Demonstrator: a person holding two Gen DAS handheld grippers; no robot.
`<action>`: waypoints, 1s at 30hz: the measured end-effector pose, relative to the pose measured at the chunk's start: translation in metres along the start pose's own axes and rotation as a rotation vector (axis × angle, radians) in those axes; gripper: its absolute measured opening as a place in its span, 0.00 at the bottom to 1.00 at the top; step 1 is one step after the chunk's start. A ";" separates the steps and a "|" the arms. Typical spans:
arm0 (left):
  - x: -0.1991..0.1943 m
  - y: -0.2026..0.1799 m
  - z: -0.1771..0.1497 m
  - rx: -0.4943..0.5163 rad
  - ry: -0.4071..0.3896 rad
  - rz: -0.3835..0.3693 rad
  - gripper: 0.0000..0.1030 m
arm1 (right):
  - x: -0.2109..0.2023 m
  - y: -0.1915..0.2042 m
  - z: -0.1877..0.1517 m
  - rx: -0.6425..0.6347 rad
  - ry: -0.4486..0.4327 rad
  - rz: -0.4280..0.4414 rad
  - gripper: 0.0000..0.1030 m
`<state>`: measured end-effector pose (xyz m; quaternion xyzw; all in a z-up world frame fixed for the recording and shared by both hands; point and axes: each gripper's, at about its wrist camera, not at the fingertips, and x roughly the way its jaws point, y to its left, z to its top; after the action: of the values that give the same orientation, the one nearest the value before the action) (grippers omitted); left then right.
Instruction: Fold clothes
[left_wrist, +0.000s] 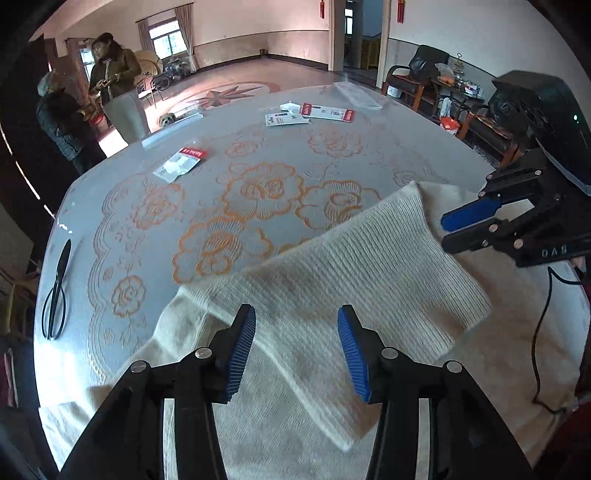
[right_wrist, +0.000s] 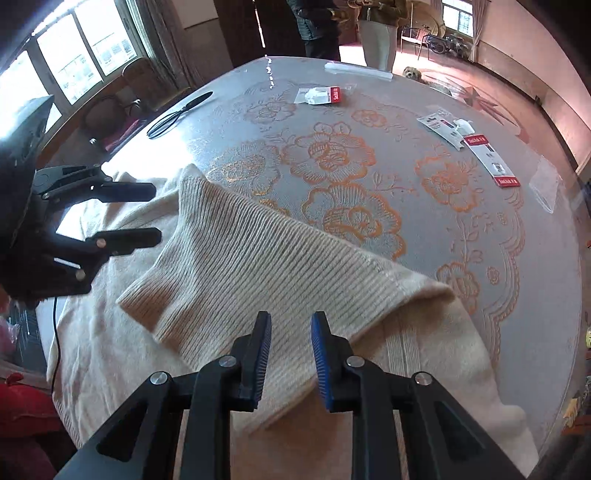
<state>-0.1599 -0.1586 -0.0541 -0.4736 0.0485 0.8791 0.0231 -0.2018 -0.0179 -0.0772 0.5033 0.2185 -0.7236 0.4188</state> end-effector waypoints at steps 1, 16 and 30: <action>0.011 -0.004 0.004 -0.001 0.017 0.030 0.47 | 0.008 0.004 0.008 -0.009 0.009 -0.016 0.21; 0.052 0.018 -0.008 -0.161 0.093 0.136 0.69 | 0.040 -0.005 0.015 0.091 0.070 -0.032 0.23; 0.026 -0.024 -0.018 -0.024 0.046 0.085 0.69 | -0.074 -0.062 -0.125 0.460 -0.067 0.023 0.23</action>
<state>-0.1568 -0.1369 -0.0870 -0.4916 0.0586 0.8686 -0.0212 -0.1740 0.1370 -0.0657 0.5636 0.0281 -0.7658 0.3084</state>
